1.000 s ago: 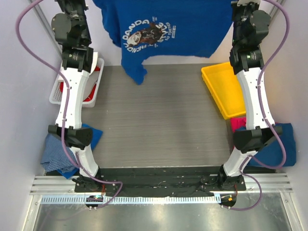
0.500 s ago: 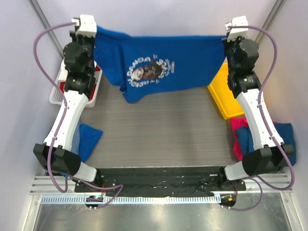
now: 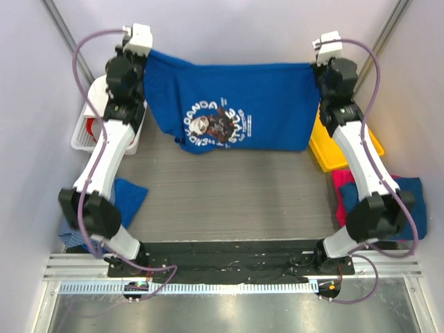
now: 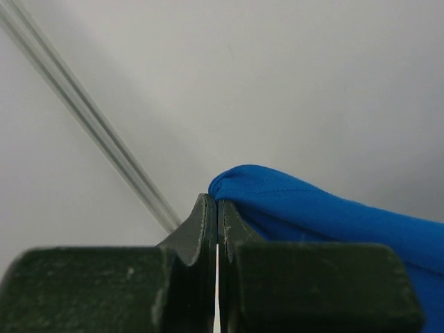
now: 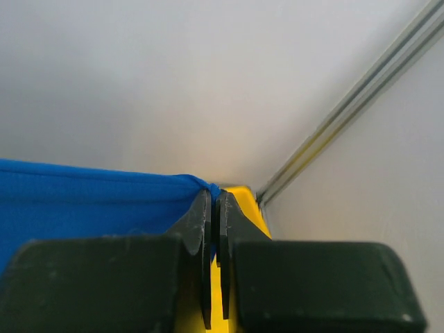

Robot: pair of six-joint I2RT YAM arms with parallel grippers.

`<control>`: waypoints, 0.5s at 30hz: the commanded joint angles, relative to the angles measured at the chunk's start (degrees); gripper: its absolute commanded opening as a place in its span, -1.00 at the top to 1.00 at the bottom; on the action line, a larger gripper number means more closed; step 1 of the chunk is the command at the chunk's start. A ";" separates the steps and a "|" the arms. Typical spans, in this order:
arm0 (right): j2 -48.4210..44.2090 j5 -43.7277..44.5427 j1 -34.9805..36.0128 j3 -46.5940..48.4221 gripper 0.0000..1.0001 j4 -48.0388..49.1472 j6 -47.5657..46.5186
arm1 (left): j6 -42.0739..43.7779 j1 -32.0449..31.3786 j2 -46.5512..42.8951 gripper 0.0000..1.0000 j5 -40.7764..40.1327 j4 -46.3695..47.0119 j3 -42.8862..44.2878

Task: Fold and stack the t-shirts
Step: Flatten out the tshirt

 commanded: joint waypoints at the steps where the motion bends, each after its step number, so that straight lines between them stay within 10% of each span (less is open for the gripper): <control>1: 10.01 3.87 -0.57 13.76 0.98 8.52 -1.47 | -1.74 3.09 12.05 1.00 -4.96 7.27 19.07; 8: 23.38 4.84 -0.65 40.60 0.98 8.79 -4.19 | -3.06 4.24 33.34 1.00 -2.43 4.72 60.31; 15: 20.76 4.22 -0.65 43.09 0.98 12.66 -3.85 | -4.73 4.24 22.90 1.00 -0.92 14.76 45.05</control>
